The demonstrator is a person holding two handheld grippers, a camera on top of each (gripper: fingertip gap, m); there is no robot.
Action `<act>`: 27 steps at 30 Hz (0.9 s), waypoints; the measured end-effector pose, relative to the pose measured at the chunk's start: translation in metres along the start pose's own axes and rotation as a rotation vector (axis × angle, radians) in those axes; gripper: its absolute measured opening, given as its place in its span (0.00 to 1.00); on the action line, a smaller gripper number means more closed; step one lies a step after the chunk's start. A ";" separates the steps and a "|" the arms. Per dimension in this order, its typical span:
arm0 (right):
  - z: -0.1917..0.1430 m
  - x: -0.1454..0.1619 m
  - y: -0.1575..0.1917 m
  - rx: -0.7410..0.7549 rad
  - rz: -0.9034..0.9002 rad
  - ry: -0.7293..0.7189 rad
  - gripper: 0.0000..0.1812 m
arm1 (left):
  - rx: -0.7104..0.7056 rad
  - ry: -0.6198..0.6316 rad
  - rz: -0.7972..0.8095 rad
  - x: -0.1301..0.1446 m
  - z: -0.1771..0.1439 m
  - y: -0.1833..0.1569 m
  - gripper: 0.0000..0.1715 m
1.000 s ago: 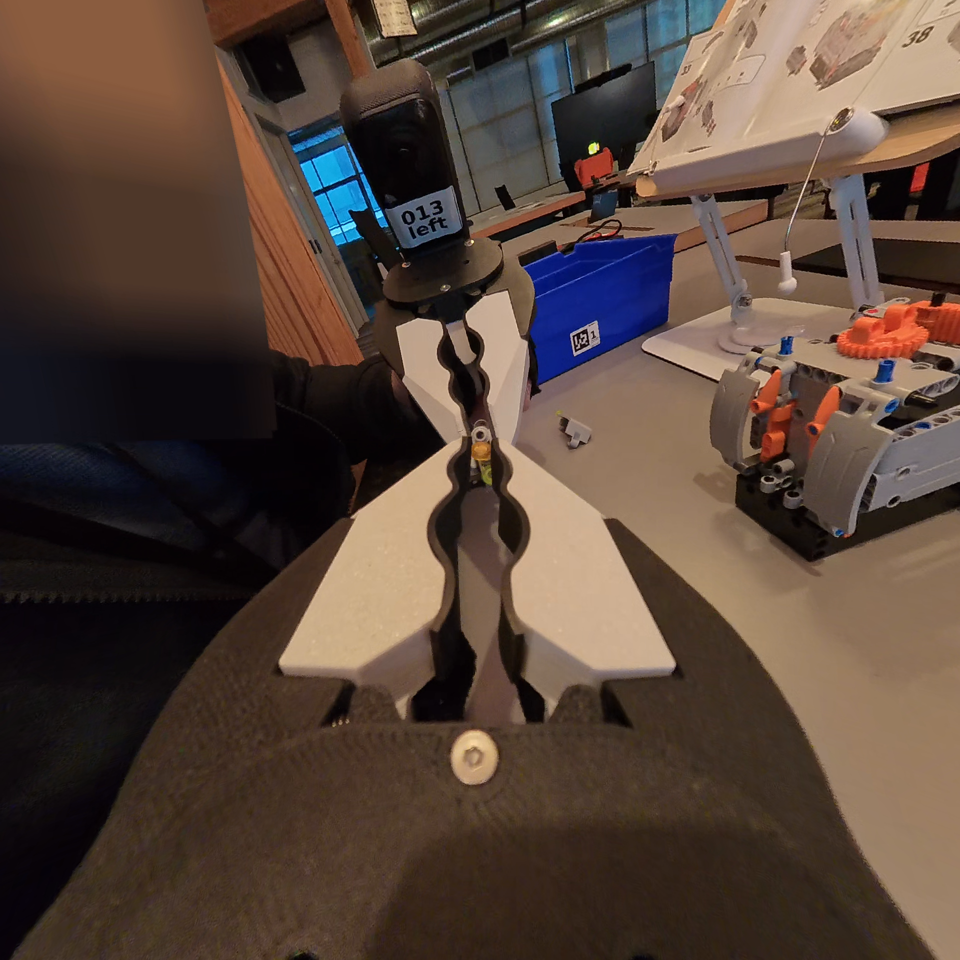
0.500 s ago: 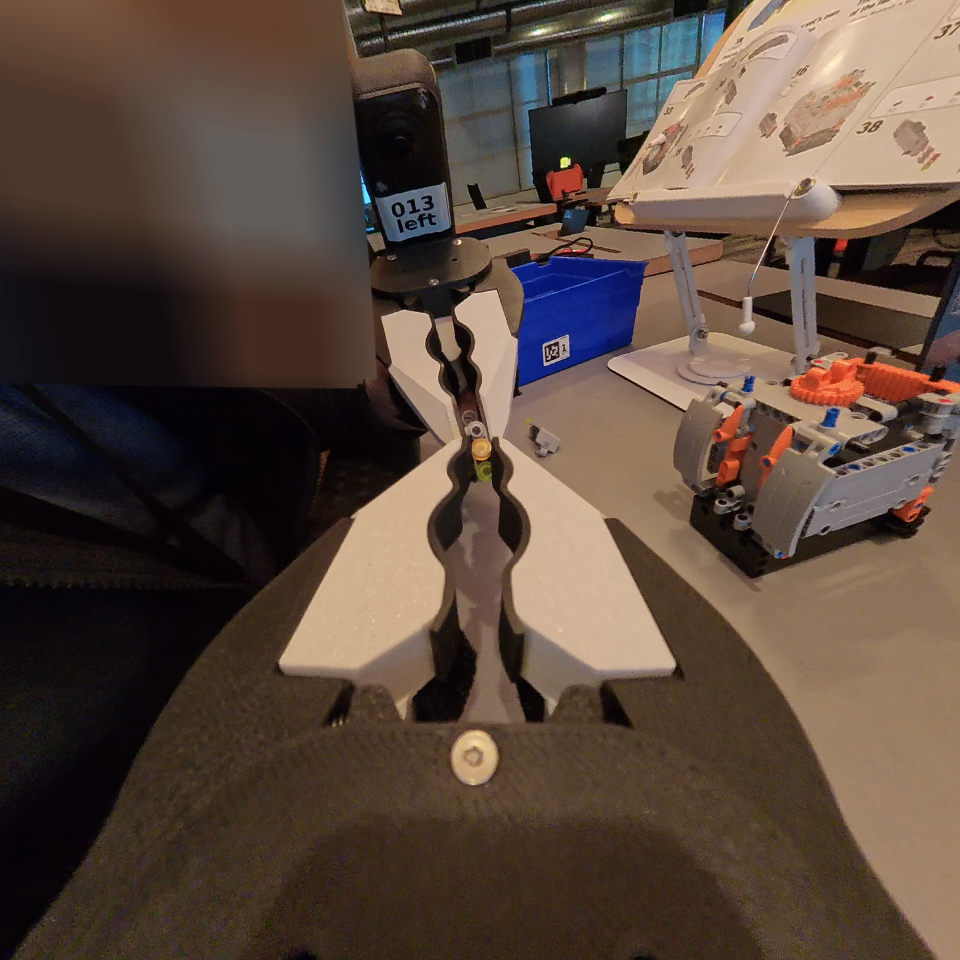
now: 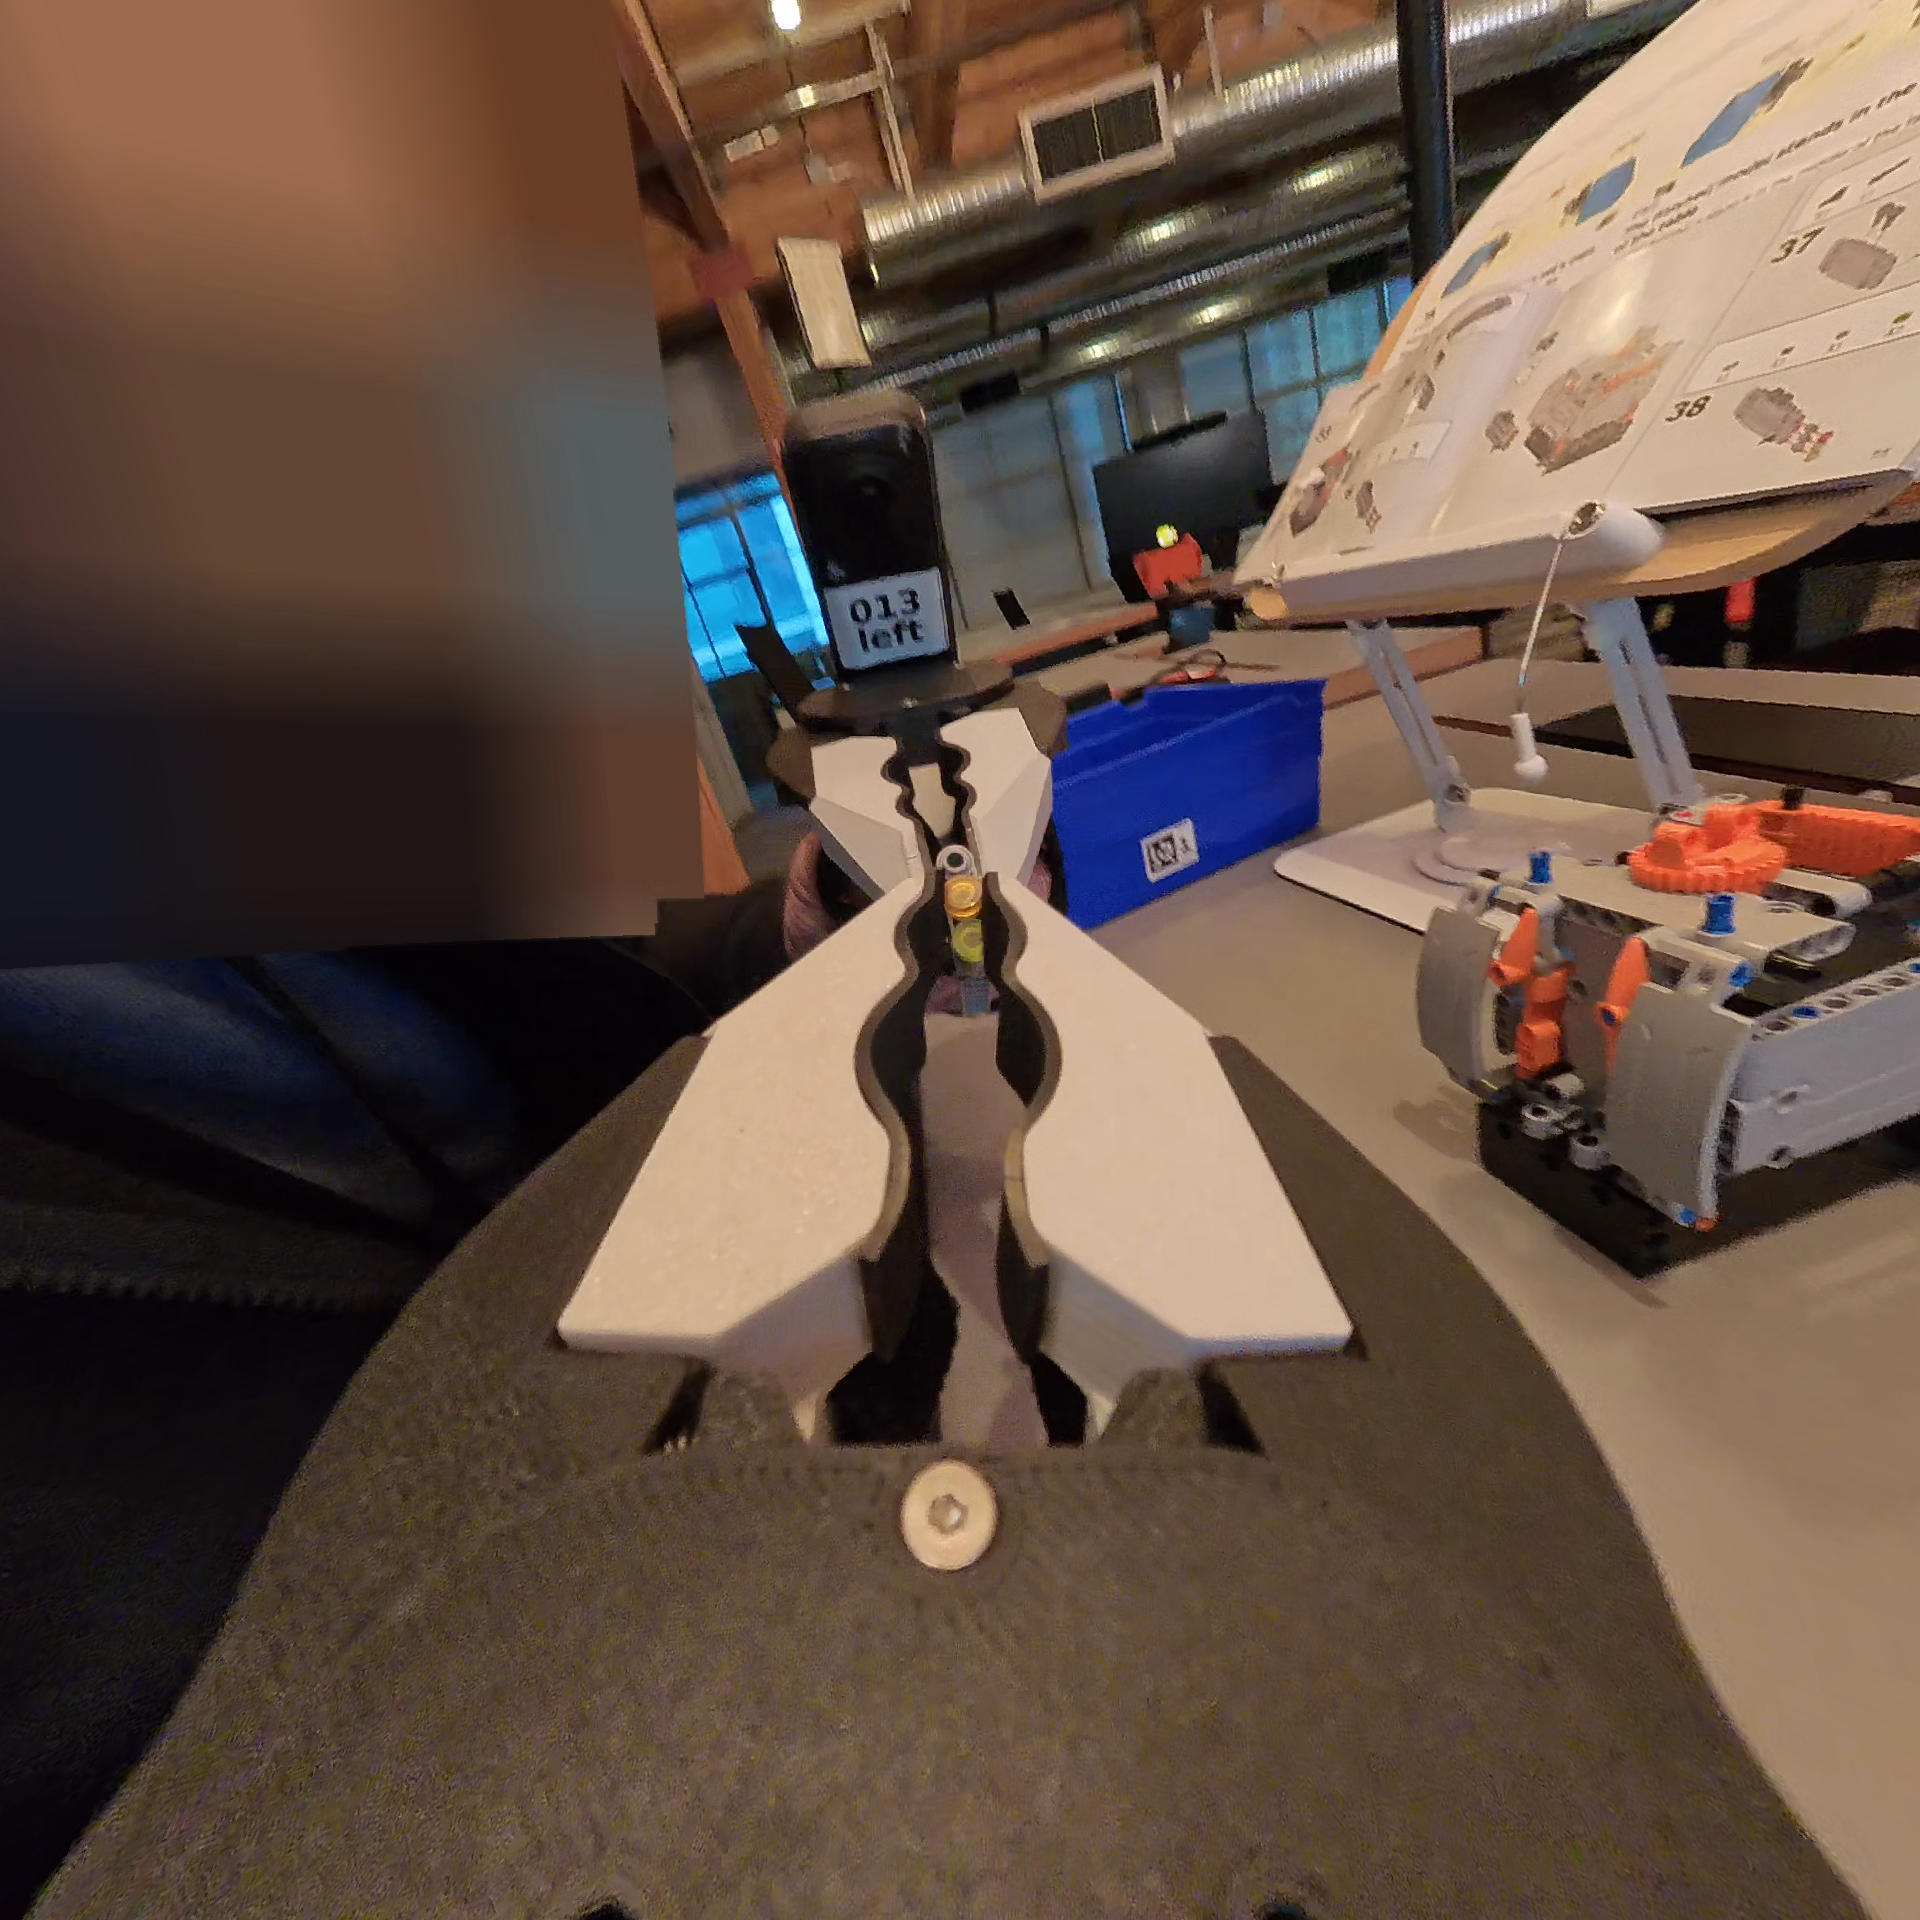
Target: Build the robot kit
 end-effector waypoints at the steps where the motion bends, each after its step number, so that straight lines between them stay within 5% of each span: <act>1: 0.000 -0.002 0.001 -0.012 0.021 -0.020 0.03 | 0.002 -0.010 -0.005 -0.002 0.000 0.000 0.03; 27: -0.004 0.005 0.001 -0.027 -0.196 0.232 0.03 | 0.007 0.026 0.041 0.003 0.003 -0.002 0.02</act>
Point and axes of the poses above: each gripper's, where its closed fingertips meet, z out along the fingers, x out of its underside, y = z × x across the jaws, the point moved 1 cm from there along -z, back along the fingers, and after that the axes turned 7 degrees about -y, right-handed, at the moved point
